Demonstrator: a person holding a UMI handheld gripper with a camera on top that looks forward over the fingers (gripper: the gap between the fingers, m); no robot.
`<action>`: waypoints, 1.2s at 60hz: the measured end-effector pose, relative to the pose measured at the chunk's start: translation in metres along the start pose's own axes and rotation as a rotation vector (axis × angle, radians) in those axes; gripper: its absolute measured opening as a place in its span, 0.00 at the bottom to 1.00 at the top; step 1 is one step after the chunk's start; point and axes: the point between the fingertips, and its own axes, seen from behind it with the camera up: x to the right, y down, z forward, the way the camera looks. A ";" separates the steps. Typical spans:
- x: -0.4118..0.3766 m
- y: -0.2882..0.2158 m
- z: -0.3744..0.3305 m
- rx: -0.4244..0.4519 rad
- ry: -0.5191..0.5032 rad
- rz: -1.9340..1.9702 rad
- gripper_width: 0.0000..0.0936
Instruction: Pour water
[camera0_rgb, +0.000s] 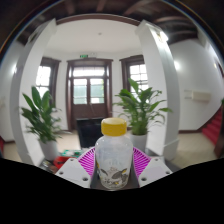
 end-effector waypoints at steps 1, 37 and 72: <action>-0.004 0.009 0.014 0.002 0.026 -0.025 0.51; 0.131 0.188 0.055 -0.153 0.151 -0.015 0.51; 0.119 0.201 0.017 -0.186 0.014 0.005 0.82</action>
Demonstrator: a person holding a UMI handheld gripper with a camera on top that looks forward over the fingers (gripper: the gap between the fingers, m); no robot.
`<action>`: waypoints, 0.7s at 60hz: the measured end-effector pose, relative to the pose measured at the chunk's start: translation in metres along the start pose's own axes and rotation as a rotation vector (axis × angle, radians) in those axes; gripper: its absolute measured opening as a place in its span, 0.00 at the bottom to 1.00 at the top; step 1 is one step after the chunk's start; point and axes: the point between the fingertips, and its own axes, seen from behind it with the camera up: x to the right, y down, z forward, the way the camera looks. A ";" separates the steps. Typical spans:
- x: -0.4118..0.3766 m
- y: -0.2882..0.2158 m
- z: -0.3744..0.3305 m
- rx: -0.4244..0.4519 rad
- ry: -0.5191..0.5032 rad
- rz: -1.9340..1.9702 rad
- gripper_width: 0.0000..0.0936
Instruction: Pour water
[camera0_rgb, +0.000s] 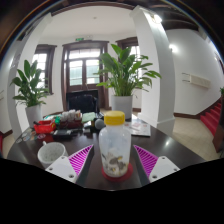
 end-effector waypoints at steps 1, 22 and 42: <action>0.001 0.004 -0.005 -0.010 0.002 -0.004 0.82; -0.022 0.017 -0.121 -0.073 -0.015 -0.060 0.82; -0.080 -0.028 -0.175 -0.001 -0.132 -0.039 0.82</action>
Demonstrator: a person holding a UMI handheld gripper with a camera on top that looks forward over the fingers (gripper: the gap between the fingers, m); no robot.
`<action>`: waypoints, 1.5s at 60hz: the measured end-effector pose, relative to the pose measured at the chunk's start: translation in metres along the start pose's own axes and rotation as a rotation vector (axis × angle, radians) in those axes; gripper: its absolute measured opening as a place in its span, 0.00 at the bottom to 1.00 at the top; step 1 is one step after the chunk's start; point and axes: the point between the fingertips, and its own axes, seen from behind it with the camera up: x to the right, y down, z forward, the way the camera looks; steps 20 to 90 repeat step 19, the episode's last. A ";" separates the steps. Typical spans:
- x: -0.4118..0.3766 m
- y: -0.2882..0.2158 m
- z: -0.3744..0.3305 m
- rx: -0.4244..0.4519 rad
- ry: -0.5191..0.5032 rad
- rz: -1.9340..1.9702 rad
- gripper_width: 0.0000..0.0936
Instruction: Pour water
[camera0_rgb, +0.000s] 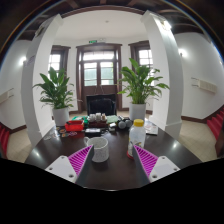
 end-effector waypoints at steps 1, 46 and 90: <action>-0.002 0.000 0.001 0.001 0.001 -0.003 0.82; -0.023 -0.007 -0.014 0.006 -0.027 -0.031 0.82; -0.023 -0.007 -0.014 0.006 -0.027 -0.031 0.82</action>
